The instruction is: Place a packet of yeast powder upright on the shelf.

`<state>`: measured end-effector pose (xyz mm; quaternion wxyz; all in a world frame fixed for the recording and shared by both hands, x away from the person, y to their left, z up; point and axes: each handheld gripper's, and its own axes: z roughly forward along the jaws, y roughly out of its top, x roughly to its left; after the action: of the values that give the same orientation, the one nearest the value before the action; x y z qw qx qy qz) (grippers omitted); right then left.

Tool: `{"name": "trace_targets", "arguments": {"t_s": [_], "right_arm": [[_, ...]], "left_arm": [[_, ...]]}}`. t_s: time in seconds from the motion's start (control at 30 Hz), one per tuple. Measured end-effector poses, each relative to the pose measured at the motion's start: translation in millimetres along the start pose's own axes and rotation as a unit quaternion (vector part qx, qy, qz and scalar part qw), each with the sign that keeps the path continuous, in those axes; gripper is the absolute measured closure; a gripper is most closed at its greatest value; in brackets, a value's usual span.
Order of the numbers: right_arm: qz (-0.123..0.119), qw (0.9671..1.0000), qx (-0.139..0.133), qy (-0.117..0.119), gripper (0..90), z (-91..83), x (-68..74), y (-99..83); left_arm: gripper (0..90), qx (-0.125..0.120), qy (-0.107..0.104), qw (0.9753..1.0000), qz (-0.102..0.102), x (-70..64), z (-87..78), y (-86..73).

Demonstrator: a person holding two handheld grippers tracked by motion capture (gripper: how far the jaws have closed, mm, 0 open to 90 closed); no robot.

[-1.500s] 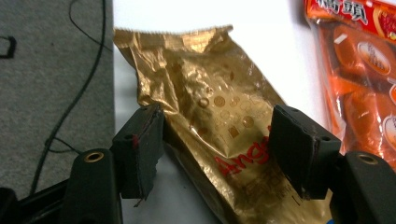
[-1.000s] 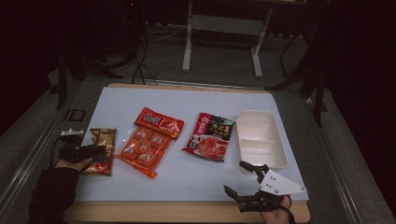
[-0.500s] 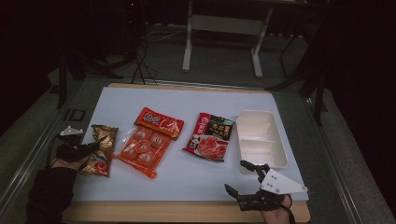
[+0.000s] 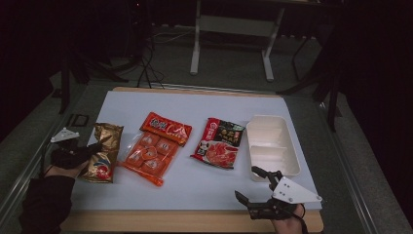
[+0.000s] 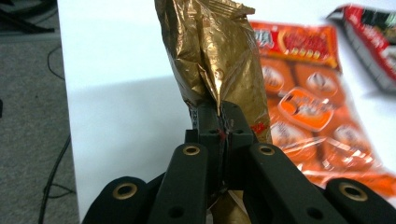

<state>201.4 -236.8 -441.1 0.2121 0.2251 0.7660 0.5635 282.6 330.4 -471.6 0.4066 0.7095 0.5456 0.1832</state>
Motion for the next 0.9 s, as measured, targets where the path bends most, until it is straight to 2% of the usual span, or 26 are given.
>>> {"name": "trace_targets", "arguments": {"t_s": [0.13, 0.2, 0.23, 0.33, 0.4, 0.43, 0.47, 0.53, 0.6, 0.63, 0.67, 0.77, 0.83, 0.87, 0.9], "right_arm": [[0.015, 0.9998, 0.002, -0.009, 14.4, 0.4, -1.8, -1.0], [0.018, 0.9997, 0.006, -0.015, 15.2, 1.1, -2.9, -1.7], [0.018, 0.9997, 0.006, -0.015, 15.2, 1.1, -2.9, -1.7], [0.020, 0.9995, 0.004, -0.023, 15.3, 0.8, -4.7, -1.4], [0.022, 0.9995, 0.001, -0.024, 15.2, -0.1, -5.8, -0.2], [0.022, 0.9995, 0.001, -0.024, 15.2, -0.1, -5.8, -0.2], [0.021, 0.9994, 0.004, -0.026, 15.2, -0.3, -6.6, 0.5], [0.026, 0.9990, 0.012, -0.034, 15.7, -0.9, -8.7, 2.7], [0.025, 0.9991, 0.012, -0.032, 15.7, -1.7, -9.1, 5.6], [0.025, 0.9991, 0.012, -0.032, 15.7, -1.7, -9.1, 5.6], [0.028, 0.9991, 0.010, -0.030, 15.7, -2.0, -9.3, 7.2], [0.023, 0.9991, 0.009, -0.035, 15.8, -3.2, -11.6, 16.6], [0.017, 0.9991, 0.007, -0.039, 15.7, -3.7, -13.2, 20.1], [0.015, 0.9990, 0.005, -0.042, 15.8, -4.2, -14.4, 22.7], [0.012, 0.9988, 0.001, -0.047, 15.8, -4.3, -18.3, 30.9]], "left_arm": [[88.9, -0.026, -0.023, 0.9993, 0.016, -15.8, -3.8, 5.7], [88.9, -0.034, -0.034, 0.9985, 0.024, -24.2, -5.4, 9.6], [88.9, -0.034, -0.034, 0.9985, 0.024, -24.2, -5.4, 9.6], [88.9, -0.047, -0.051, 0.9968, 0.039, -38.1, -7.4, 16.4], [88.9, -0.051, -0.066, 0.9957, 0.040, -44.4, -7.1, 19.9], [88.9, -0.051, -0.066, 0.9957, 0.040, -44.4, -7.1, 19.9], [88.9, -0.057, -0.079, 0.9942, 0.045, -52.8, -6.0, 23.4], [88.9, -0.062, -0.093, 0.9924, 0.052, -60.5, -4.2, 25.0], [88.9, -0.064, -0.113, 0.9900, 0.056, -68.0, -0.8, 26.2], [88.9, -0.064, -0.113, 0.9900, 0.056, -68.0, -0.8, 26.2], [88.9, -0.068, -0.129, 0.9875, 0.060, -75.2, 2.6, 27.0], [88.9, -0.077, -0.150, 0.9834, 0.067, -87.7, 8.0, 28.5], [88.8, -0.078, -0.155, 0.9824, 0.070, -91.3, 9.4, 29.0], [88.8, -0.084, -0.172, 0.9783, 0.078, -103.1, 13.8, 30.3], [88.9, -0.086, -0.177, 0.9771, 0.081, -107.7, 15.5, 30.6]]}}
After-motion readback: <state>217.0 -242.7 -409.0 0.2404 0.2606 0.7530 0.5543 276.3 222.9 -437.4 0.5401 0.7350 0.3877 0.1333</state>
